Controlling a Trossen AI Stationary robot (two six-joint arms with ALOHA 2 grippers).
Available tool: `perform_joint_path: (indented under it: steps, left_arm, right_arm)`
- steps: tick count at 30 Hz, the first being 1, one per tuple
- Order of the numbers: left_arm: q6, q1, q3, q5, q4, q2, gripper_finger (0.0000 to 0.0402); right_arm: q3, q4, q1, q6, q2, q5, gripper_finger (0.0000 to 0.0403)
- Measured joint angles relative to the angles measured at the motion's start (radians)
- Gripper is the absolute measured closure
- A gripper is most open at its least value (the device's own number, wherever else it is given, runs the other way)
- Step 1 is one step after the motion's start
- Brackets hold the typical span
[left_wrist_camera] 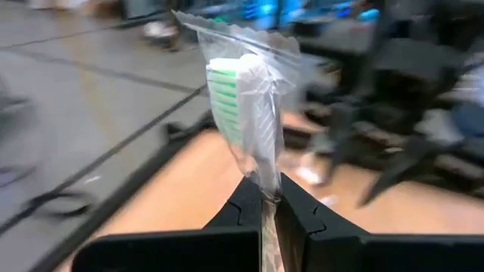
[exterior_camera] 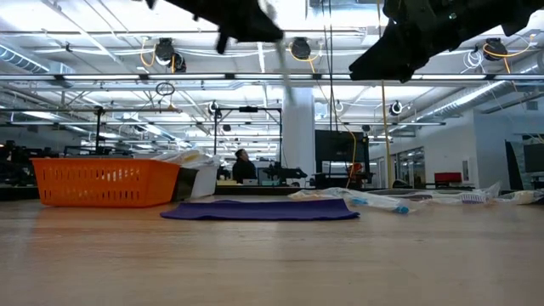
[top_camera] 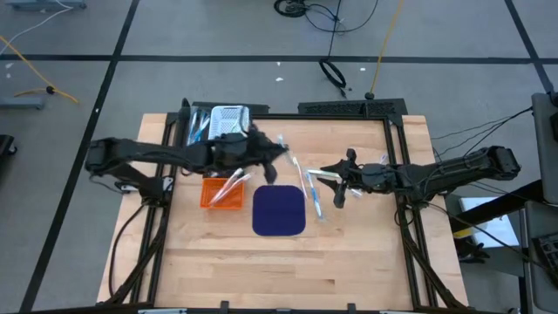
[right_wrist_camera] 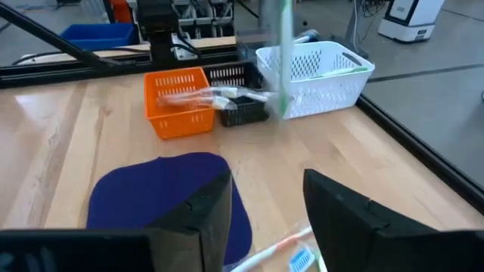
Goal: Pick & Place Toothbrushes
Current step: Put the green toothbrush into the white bin
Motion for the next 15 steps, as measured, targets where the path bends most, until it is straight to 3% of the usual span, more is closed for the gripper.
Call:
perform_joint_path:
  steps: [7, 15]
  left_arm:
    - [-0.062, 0.062, 0.0, -0.312, -0.352, -0.152, 0.0398]
    - [-0.112, 0.244, 0.0, -0.33, -0.543, -0.172, 0.0398]
  right_arm:
    - [0.0, 0.001, 0.0, 0.0, 0.0, -0.002, 0.0244]
    - [0.0, 0.0, 0.0, 0.0, 0.0, -0.003, 0.0247]
